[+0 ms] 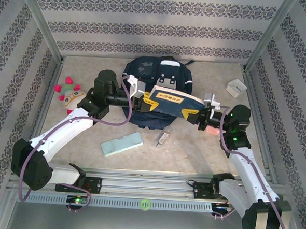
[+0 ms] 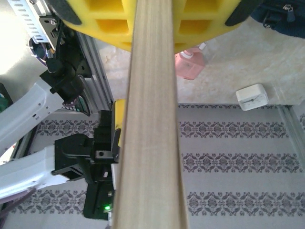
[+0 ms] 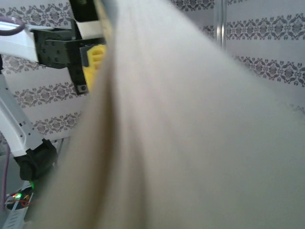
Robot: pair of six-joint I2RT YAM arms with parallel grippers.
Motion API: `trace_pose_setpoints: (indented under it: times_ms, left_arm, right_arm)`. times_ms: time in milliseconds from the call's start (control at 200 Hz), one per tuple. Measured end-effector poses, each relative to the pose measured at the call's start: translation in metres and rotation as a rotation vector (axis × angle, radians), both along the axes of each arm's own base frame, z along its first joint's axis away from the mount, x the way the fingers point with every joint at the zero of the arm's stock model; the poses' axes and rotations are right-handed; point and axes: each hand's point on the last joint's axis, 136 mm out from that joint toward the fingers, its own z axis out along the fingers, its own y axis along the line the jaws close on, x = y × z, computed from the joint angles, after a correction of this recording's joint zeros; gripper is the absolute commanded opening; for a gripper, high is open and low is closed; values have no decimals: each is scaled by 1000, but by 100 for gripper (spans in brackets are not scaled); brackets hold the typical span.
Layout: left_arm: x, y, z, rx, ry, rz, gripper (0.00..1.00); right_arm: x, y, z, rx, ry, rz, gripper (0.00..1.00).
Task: Pack the student bag
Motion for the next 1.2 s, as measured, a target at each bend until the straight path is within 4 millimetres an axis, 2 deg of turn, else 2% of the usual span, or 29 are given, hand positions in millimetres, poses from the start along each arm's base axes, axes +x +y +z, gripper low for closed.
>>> trace_pose_setpoints:
  times_ms: [40, 125, 210, 290, 390, 465, 545, 615, 700, 819, 1044, 1204]
  left_arm:
    - [6, 0, -3, 8, -8, 30, 57]
    - [23, 4, -15, 60, -48, 128, 71]
    - [45, 12, -34, 135, -94, 237, 75]
    - [72, 23, -61, 238, -135, 334, 76]
    - [106, 35, -116, 425, -142, 409, 75]
    - [130, 40, -166, 576, -123, 424, 75]
    - [144, 43, -209, 692, -108, 403, 78]
    - [149, 41, -233, 755, -94, 373, 79]
    - [158, 33, -242, 781, -97, 353, 80]
    - [168, 15, -237, 779, -138, 341, 82]
    - [164, -8, -248, 789, -143, 291, 85]
    - [170, -12, -262, 819, -139, 299, 86]
  right_arm:
    - [-1, 0, 1, 4, 6, 0, 0]
    - [2, -7, 5, 16, 19, -40, 0]
    - [16, -25, 12, 45, 35, -181, 0]
    - [28, -41, 8, 75, 91, -323, 0]
    - [42, -58, -7, 105, 224, -480, 0]
    - [53, -69, -26, 110, 348, -576, 0]
    - [61, -82, -51, 104, 494, -678, 0]
    - [64, -92, -70, 95, 590, -755, 0]
    - [64, -100, -85, 86, 661, -818, 0]
    - [62, -104, -95, 77, 711, -851, 0]
    - [59, -104, -105, 61, 758, -855, 0]
    - [58, -104, -108, 56, 770, -855, 0]
